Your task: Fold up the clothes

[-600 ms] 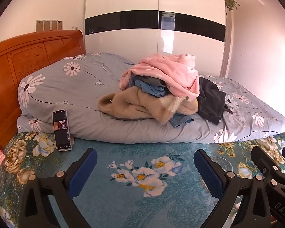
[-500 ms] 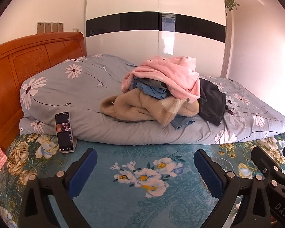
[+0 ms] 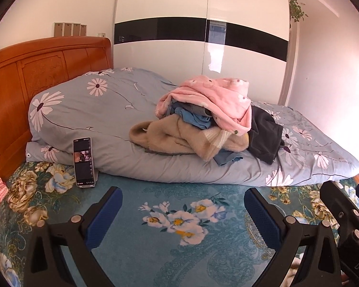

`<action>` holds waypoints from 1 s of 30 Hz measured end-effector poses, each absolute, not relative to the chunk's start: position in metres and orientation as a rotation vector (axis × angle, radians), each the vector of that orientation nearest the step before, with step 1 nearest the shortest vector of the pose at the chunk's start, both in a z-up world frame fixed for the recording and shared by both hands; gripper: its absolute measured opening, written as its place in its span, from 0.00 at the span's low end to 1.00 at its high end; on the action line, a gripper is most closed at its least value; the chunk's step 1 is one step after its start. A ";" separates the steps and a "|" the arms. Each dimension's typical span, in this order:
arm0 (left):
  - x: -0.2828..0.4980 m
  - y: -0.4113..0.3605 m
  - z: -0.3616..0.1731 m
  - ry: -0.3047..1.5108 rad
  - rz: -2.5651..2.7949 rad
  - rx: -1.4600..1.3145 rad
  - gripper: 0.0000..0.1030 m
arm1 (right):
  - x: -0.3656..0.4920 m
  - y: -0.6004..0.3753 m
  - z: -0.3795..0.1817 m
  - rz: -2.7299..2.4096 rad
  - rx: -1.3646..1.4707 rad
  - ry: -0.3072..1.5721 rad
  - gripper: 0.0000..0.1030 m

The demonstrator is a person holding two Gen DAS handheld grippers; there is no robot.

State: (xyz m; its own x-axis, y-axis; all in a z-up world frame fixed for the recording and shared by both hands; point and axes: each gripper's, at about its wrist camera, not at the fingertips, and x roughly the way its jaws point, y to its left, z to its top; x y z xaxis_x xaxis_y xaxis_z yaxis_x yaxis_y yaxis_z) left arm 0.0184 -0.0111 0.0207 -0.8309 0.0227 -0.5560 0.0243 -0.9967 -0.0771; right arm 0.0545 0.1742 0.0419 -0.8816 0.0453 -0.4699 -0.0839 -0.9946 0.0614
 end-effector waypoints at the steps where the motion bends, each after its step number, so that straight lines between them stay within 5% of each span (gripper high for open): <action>1: 0.018 -0.011 0.022 0.126 -2.999 0.909 1.00 | 0.055 0.174 0.043 2.986 -0.737 0.120 1.00; 30: 0.014 -0.013 0.054 0.038 -3.011 0.818 1.00 | 0.044 0.173 0.059 3.057 -0.754 0.221 1.00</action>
